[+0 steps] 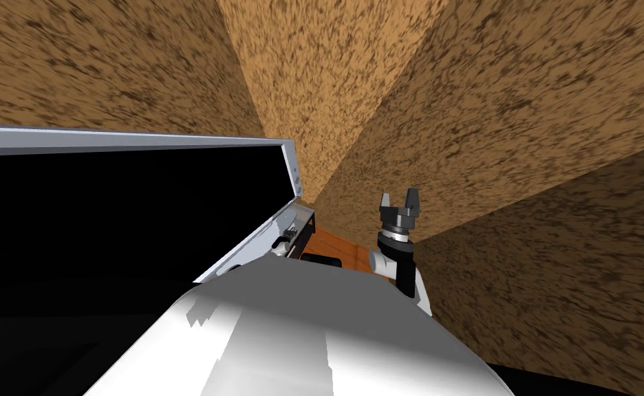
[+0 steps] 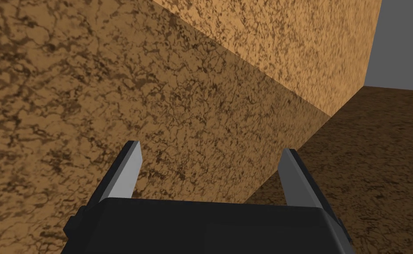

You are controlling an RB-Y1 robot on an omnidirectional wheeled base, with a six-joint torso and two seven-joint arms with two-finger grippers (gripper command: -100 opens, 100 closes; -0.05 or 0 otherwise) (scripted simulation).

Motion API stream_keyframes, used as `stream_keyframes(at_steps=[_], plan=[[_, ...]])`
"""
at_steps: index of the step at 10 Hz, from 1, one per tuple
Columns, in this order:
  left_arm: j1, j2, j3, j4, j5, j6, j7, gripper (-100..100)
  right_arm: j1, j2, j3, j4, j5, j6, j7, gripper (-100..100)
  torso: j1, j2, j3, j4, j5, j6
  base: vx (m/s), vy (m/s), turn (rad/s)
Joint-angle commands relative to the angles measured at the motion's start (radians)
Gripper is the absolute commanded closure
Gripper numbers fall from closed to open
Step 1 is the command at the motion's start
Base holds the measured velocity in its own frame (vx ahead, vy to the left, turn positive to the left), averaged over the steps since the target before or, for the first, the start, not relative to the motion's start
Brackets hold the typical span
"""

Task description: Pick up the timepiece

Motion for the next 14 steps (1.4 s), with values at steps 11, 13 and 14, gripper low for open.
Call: stream_keyframes(at_steps=[11, 13, 14], plan=[[0.076, 0.017, 0.08, 0.028, 0.069, -0.066, 0.041, -100, 0.0, 0.0, 0.0, 0.0, 0.0, 0.0, 0.0, 0, -0.005, -0.002, -0.001, 0.0, -0.001, 0.001, -0.011, 0.007, -0.172], [0.076, 0.017, 0.08, 0.028, 0.069, -0.066, 0.041, -100, 0.0, 0.0, 0.0, 0.0, 0.0, 0.0, 0.0, 0, -0.002, 0.001, 0.001, 0.0, -0.001, 0.0, -0.022, 0.009, -0.092], [0.101, 0.02, 0.109, 0.02, 0.087, -0.076, 0.04, -100, 0.0, 0.0, 0.0, 0.0, 0.0, 0.0, 0.0, 0, -0.002, 0.001, 0.001, 0.0, 0.0, 0.0, -0.027, 0.001, -0.333]])
